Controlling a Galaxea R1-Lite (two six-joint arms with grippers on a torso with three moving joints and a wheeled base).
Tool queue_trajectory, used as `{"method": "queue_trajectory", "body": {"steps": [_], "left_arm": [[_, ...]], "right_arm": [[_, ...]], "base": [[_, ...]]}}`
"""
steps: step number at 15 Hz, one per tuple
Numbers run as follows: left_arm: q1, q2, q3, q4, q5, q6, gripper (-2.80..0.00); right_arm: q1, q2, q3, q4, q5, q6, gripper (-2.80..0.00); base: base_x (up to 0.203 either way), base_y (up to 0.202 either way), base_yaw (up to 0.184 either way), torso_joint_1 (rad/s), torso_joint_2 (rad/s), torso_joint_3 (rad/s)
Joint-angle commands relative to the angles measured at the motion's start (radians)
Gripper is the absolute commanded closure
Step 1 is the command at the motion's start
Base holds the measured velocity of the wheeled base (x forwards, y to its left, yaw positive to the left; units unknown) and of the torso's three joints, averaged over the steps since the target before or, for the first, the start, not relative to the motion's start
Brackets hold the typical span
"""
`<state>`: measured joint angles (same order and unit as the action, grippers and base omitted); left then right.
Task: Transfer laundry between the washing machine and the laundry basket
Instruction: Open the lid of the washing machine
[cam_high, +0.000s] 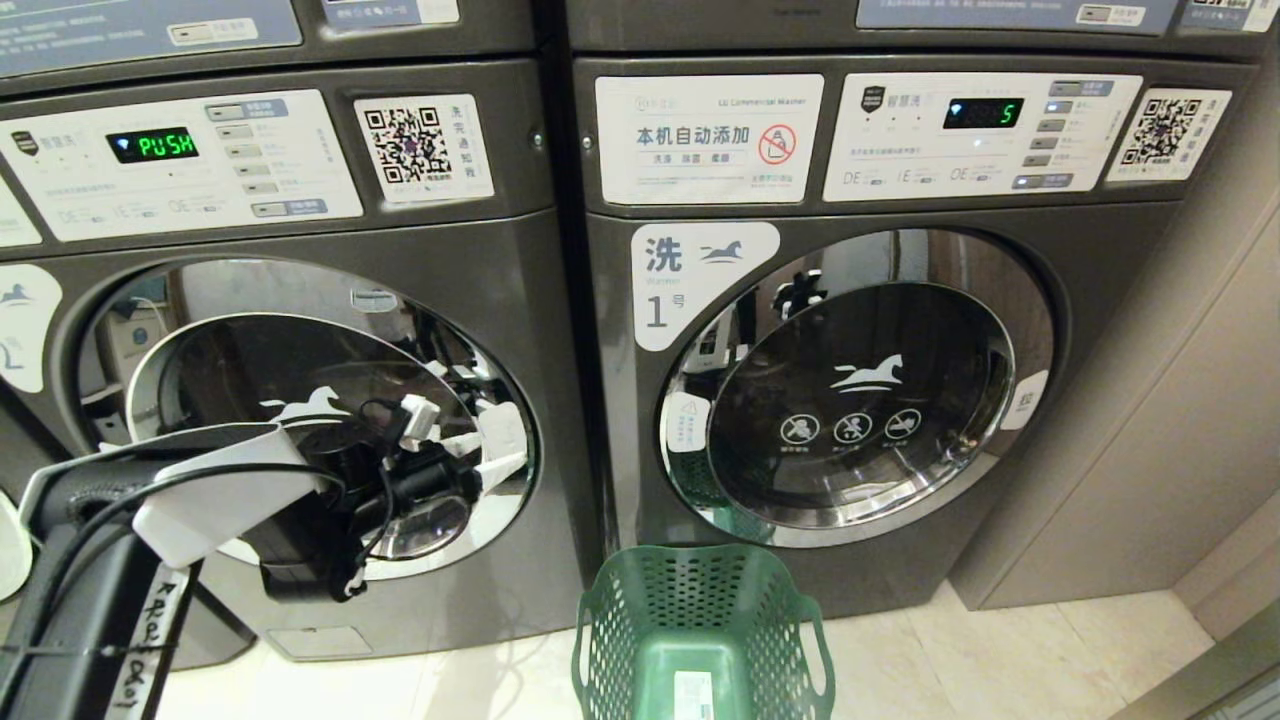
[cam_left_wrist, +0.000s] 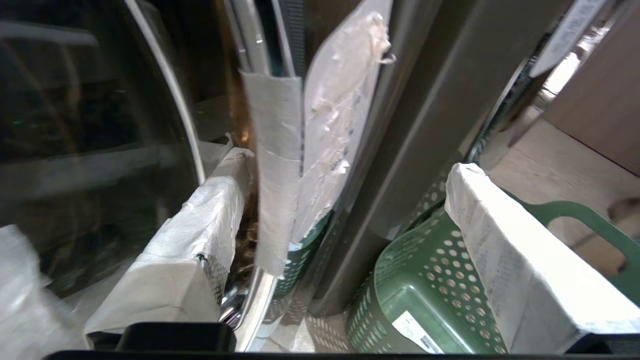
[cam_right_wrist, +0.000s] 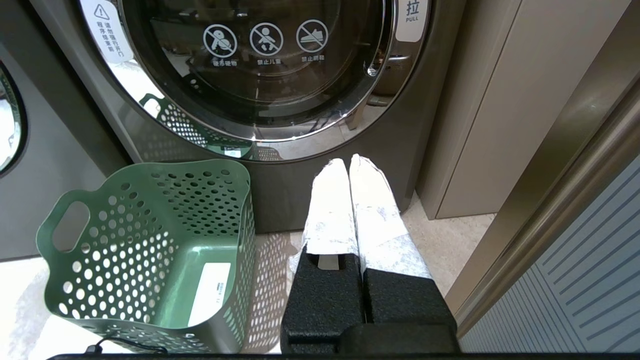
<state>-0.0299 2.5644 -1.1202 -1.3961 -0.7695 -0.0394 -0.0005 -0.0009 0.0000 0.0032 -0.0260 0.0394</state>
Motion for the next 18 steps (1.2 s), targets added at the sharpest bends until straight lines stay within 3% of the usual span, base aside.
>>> {"method": "queue_trajectory", "body": {"steps": [1, 6, 11, 18], "left_arm": [[0.006, 0.023, -0.032, -0.003, -0.033, -0.002, -2.80], [0.007, 0.037, -0.092, 0.002, -0.063, -0.064, -2.80], [0.007, 0.035, -0.096, -0.001, -0.134, -0.076, -2.80], [-0.016, 0.010, -0.027, -0.031, -0.155, -0.110, -2.80]], "right_arm": [[0.000, 0.001, 0.000, 0.000, 0.000, 0.001, 0.00], [0.000, 0.001, 0.000, 0.000, 0.000, 0.001, 0.00], [0.000, 0.001, 0.000, 0.000, 0.000, 0.001, 0.00], [0.000, 0.001, 0.000, 0.000, 0.000, 0.001, 0.00]], "base": [[0.000, 0.000, 0.000, 0.000, 0.00, 0.000], [0.000, 0.000, 0.000, 0.000, 0.00, 0.000], [0.000, 0.000, 0.000, 0.000, 0.00, 0.000], [0.000, 0.000, 0.000, 0.000, 0.00, 0.000]]}}
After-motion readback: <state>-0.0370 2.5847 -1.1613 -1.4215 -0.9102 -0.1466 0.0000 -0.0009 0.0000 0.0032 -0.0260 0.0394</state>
